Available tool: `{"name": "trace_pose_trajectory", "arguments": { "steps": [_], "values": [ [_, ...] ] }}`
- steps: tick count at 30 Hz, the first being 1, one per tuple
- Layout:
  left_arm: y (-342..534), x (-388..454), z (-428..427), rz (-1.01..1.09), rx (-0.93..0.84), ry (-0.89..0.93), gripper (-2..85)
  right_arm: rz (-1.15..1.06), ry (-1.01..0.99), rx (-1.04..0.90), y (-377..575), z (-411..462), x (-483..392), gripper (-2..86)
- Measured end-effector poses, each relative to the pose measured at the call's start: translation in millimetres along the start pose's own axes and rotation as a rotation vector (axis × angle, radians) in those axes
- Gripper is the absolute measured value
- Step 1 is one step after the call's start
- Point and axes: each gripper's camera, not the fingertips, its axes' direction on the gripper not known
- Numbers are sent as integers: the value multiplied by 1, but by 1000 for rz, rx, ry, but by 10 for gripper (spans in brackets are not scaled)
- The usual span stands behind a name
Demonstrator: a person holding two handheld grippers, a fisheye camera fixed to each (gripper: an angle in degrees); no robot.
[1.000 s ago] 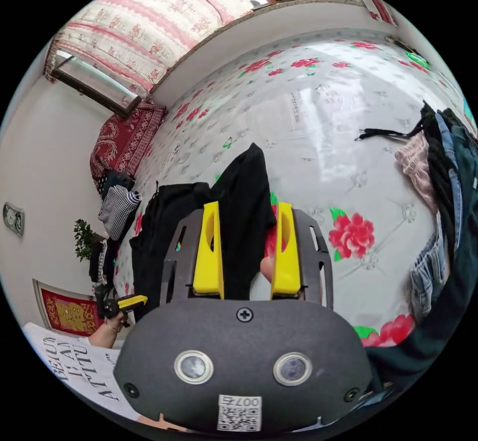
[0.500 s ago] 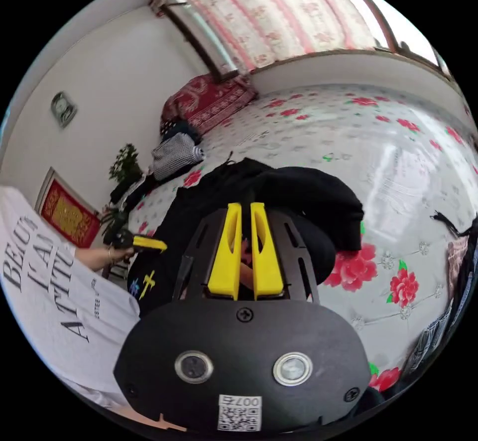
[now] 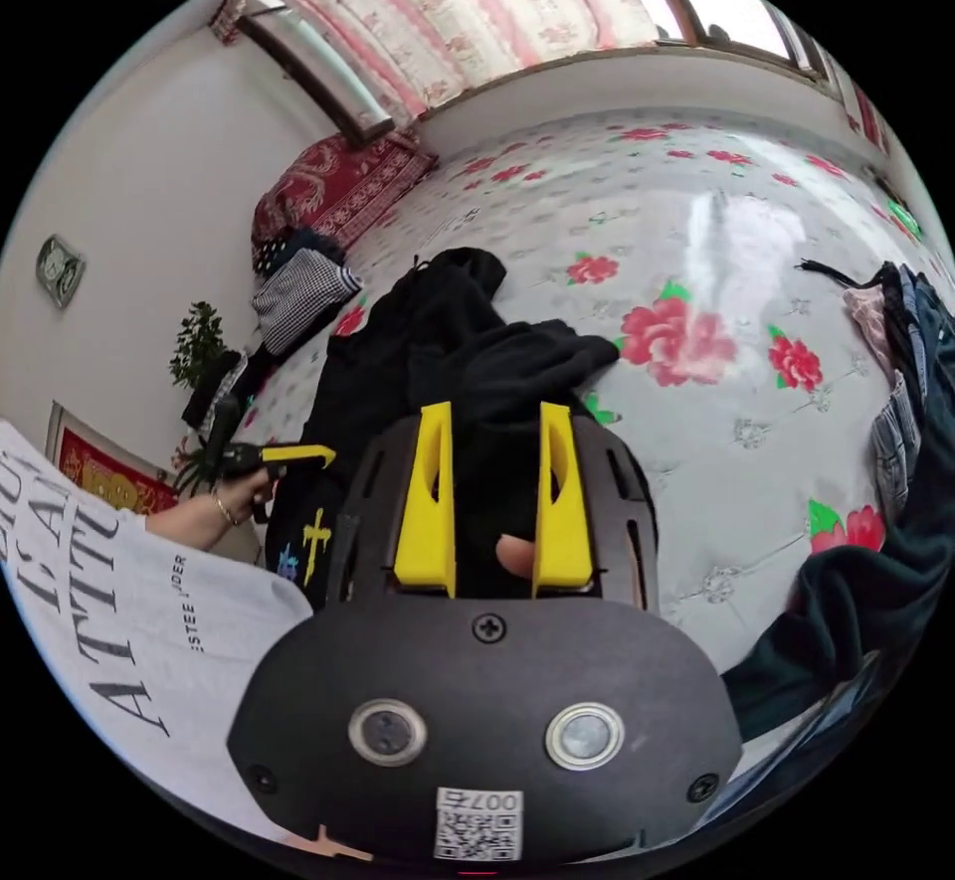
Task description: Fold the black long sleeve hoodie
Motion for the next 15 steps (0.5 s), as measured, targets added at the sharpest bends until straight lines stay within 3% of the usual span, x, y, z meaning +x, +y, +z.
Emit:
{"name": "trace_pose_trajectory", "arguments": {
  "steps": [8, 10, 15],
  "values": [
    [5, -10, -1, -48, 6, 41, -9, 289, -269, -294, -82, 138, 57, 61],
    [4, -9, -1, -51, 2, 38, -9, 285, -211, -339, -94, 150, 49, 34],
    [4, -4, -3, -36, 1, 6, -9, 112, -110, 28, -141, 44, 27, 3]
  ]
}}
